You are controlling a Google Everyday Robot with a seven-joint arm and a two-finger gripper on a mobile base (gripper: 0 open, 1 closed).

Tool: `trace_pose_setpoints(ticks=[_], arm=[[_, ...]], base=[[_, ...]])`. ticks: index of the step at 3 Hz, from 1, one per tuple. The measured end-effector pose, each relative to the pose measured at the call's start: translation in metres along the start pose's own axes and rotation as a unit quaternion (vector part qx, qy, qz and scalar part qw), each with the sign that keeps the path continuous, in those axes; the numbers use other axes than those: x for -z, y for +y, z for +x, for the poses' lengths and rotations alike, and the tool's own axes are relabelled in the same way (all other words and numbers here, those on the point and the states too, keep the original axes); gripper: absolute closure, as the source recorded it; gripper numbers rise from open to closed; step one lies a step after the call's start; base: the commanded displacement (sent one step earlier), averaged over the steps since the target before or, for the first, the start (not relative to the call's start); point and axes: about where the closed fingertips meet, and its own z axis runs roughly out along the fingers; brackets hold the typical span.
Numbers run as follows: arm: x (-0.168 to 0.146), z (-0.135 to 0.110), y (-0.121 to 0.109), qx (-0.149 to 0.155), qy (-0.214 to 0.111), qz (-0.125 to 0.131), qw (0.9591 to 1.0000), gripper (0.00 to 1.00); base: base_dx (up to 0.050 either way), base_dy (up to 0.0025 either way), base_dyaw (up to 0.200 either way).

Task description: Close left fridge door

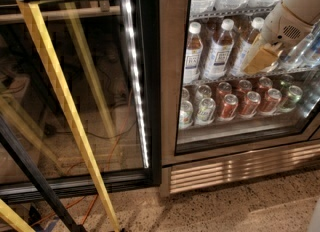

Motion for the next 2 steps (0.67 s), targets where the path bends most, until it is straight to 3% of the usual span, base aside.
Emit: trace_pose_setpoints(ticks=[1,2], arm=[[0.0000,0.0000,0.0000,0.000,0.000,0.000,1.0000,1.00],[0.0000,0.0000,0.0000,0.000,0.000,0.000,1.0000,1.00]], base=[[-0.050,0.00003,0.000],[0.000,0.00000,0.000]])
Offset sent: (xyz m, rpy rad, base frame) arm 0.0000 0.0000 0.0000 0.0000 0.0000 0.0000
